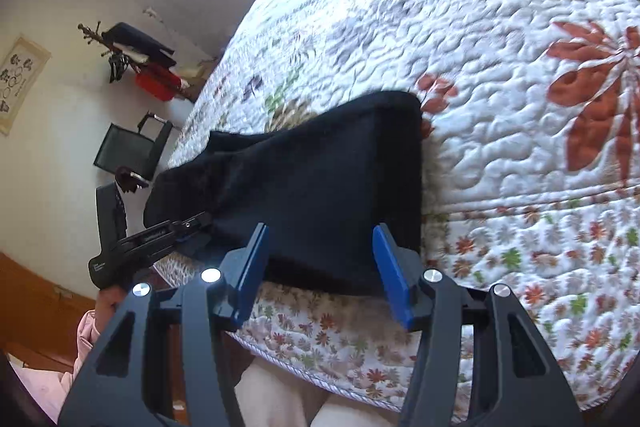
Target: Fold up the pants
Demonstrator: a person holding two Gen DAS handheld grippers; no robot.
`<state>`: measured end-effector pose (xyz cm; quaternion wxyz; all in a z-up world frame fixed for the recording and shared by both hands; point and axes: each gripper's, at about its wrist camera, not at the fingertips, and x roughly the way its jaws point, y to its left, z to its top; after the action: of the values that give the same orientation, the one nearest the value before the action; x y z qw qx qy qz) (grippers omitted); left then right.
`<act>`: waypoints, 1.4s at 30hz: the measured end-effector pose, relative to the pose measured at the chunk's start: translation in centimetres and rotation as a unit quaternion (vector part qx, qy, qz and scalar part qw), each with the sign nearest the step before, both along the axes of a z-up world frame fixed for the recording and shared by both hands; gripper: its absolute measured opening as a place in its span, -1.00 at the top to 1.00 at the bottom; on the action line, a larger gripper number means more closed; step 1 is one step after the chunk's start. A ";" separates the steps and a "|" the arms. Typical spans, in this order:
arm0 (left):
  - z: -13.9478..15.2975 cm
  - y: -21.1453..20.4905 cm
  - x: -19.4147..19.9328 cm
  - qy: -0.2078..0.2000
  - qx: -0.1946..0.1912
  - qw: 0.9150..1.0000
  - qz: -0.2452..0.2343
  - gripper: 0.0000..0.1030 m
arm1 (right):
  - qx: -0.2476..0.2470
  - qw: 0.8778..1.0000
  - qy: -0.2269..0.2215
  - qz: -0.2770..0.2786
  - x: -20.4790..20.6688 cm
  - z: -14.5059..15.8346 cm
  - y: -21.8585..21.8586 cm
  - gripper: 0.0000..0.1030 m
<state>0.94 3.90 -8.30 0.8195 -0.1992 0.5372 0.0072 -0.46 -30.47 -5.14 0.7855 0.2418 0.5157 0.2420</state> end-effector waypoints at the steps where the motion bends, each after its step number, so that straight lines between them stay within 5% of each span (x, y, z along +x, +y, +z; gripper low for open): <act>1: -0.7 -0.1 -0.1 0.001 0.005 1.000 -0.001 0.57 | -0.008 1.000 0.010 0.004 0.2 -0.7 0.5 -0.04; 8: -0.3 0.0 -0.4 -0.009 0.015 1.000 -0.025 0.31 | -0.041 0.997 0.069 -0.005 1.6 -3.2 1.3 0.11; 12: 3.2 0.6 -1.1 -0.051 0.038 0.998 -0.018 0.11 | -0.048 0.998 0.030 -0.005 1.8 -0.1 1.0 0.08; 16: 6.1 -1.5 0.7 -0.092 0.015 0.994 -0.065 0.00 | -0.047 0.999 -0.001 -0.009 4.1 2.3 1.0 0.04; 23: 1.6 -5.7 5.9 -0.033 -0.002 0.994 -0.109 0.00 | -0.089 0.996 0.032 -0.001 9.2 0.1 2.9 0.04; 28: -1.1 -4.8 5.9 -0.012 -0.012 0.995 -0.102 0.02 | -0.093 0.993 0.067 -0.017 10.3 -3.6 1.9 0.46; 32: -0.2 -4.5 5.3 -0.011 -0.010 0.995 -0.102 0.01 | -0.067 0.995 0.067 -0.025 9.7 -3.3 0.8 0.46; 34: 0.8 -4.5 4.7 -0.015 0.000 0.995 -0.099 -0.09 | -0.075 0.995 0.053 -0.027 8.6 -1.9 0.5 0.20; 42: 1.2 -5.5 0.3 -0.022 0.000 0.992 -0.122 -0.23 | -0.104 0.994 0.038 0.011 1.9 0.1 2.9 0.18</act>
<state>1.23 -1.60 -7.09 0.8260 -0.1319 0.5394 -0.0973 1.40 -27.58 -5.04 0.7838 0.1619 0.5698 0.1862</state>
